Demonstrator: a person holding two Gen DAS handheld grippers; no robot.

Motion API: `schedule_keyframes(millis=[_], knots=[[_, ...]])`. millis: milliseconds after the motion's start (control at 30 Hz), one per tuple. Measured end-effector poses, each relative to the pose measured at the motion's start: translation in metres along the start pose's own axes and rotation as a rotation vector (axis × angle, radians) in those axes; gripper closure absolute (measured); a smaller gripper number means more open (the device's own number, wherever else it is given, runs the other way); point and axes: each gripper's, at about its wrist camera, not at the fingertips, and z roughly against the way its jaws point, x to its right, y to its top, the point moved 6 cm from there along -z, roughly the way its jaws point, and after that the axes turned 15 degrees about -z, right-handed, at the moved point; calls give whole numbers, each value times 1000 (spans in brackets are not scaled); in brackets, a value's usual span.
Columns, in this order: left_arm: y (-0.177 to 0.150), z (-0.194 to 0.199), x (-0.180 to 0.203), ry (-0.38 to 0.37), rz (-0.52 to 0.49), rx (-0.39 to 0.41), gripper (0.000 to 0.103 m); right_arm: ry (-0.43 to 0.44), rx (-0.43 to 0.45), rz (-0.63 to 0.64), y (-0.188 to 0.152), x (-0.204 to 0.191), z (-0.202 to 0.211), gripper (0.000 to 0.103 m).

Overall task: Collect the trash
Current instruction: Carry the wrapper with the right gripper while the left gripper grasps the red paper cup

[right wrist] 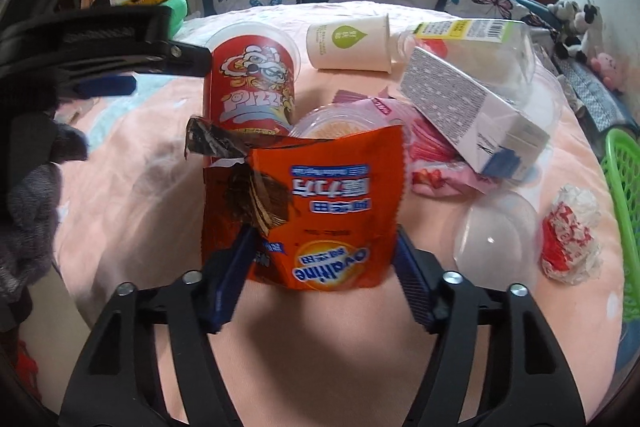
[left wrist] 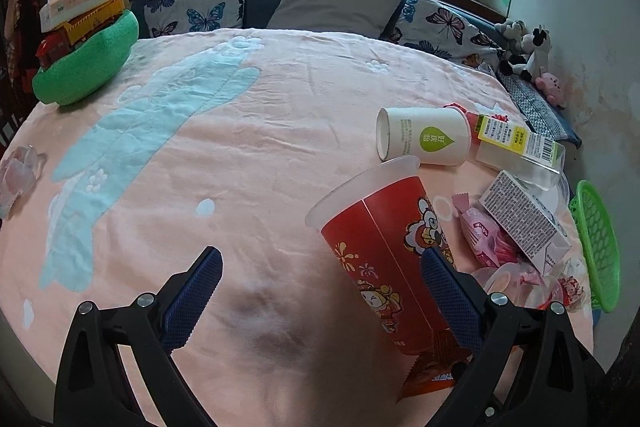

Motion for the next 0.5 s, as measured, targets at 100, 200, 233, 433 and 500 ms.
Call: schedule_keyframes(millis=[100,200,233,433,500], knots=[[2,-10,5,-25,22,-29,6,10,10,-12,-2,5,10,47],[5,-16,10,-45,37,-44,6,25,28,-22,-3,7,22,54],[7,-18,12,-48,38,-47,6,28,35,-23,-3,8,26,55],[11,-30,23,-78,48,-79,6,31,75,-29,-4,17,49,56],[11,-36,27,-88,50,-97,6,30,93,-38,-3,23,60,56]])
